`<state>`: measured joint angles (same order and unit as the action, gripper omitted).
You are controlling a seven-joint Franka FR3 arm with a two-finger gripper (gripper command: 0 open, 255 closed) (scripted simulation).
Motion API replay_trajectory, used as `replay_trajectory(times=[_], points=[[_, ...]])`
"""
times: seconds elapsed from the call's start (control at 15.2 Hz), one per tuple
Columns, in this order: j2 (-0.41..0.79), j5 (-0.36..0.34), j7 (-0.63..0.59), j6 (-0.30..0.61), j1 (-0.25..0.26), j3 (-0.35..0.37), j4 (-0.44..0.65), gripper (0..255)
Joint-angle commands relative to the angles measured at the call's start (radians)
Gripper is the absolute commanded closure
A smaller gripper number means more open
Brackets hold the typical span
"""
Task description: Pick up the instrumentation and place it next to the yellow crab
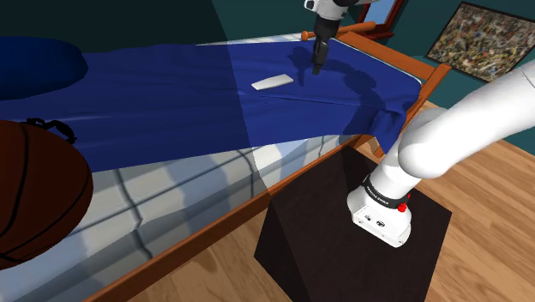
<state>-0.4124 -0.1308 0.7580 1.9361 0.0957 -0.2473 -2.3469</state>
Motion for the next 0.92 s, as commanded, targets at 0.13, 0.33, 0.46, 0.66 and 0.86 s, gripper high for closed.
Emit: replay_trajectory(times=[0.13, 0.33, 0.46, 0.66, 0.86], points=[[0.148, 0.017, 0.222, 0.085, 0.033, -0.065, 0.071, 0], [0.271, 0.054, 0.387, 0.137, 0.054, -0.1, 0.142, 0], [0.354, 0.087, 0.497, 0.164, 0.062, -0.114, 0.196, 0], [0.479, 0.142, 0.657, 0.193, 0.064, -0.118, 0.286, 0], [0.6, 0.194, 0.806, 0.21, 0.053, -0.102, 0.384, 0]])
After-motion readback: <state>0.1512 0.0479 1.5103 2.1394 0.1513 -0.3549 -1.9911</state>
